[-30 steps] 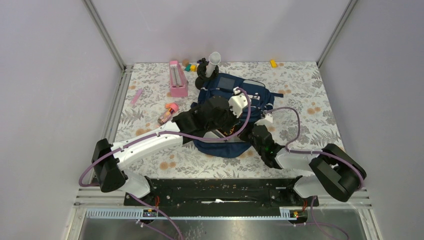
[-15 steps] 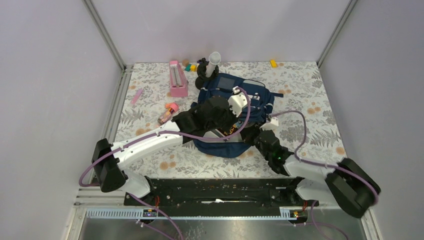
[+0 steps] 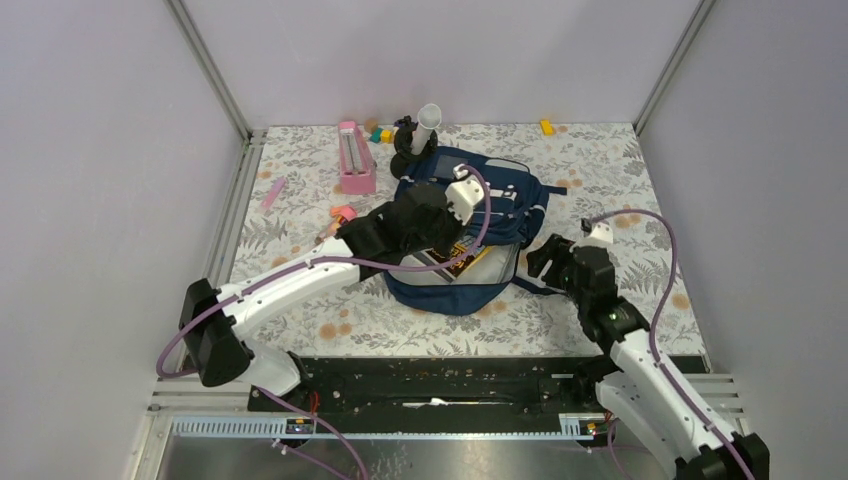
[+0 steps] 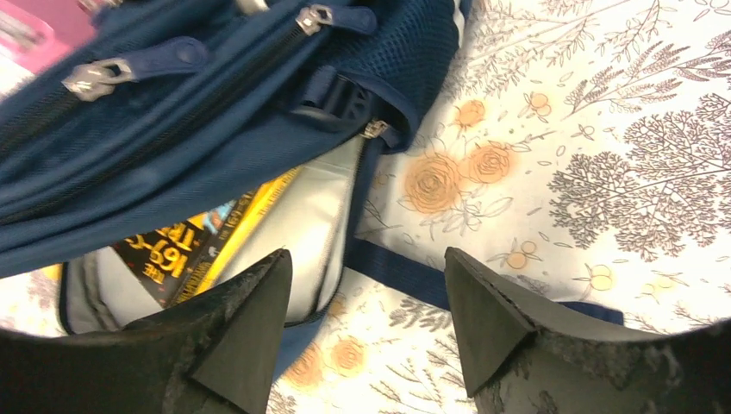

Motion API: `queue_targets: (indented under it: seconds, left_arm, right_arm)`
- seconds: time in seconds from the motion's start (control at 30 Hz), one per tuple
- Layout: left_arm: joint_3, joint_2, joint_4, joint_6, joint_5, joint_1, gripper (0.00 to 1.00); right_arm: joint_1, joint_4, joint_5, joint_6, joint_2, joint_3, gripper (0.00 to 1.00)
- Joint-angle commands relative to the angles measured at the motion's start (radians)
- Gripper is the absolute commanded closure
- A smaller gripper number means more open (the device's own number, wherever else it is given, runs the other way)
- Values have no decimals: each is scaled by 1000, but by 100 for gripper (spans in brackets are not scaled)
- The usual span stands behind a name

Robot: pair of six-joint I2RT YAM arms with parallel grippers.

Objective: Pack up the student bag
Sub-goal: Place the book in the student bag, then zip the student bag at the center of the board.

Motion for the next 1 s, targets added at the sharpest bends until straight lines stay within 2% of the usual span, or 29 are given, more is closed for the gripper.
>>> queue_targets:
  seconds: [0.0,0.2,0.43,0.6,0.77,0.97]
  left_arm:
    - [-17,-90,25,20,-32,42,100]
    - [-63,-163,-13,33,-70,60,100]
    - [-132,-264,-24,24,-60,75,100]
    - [-147,-272,-21,15,-42,82,100]
    - [-157,-276,-22,21,-39,87,100]
    - [-154,-284,-26,26,-40,104,100]
  right_arm:
    - [-51,-139,-124,-145,137,101,26]
    - [-58,10,-167,-95,272,93,28]
    - [-26,319,-379,-59,426,50,36]
    - [143,374,-152,-100,479,57,38]
    - [150,499,-22,-110,478,-25,41]
    - [150,606,8,-130,541,-58,43]
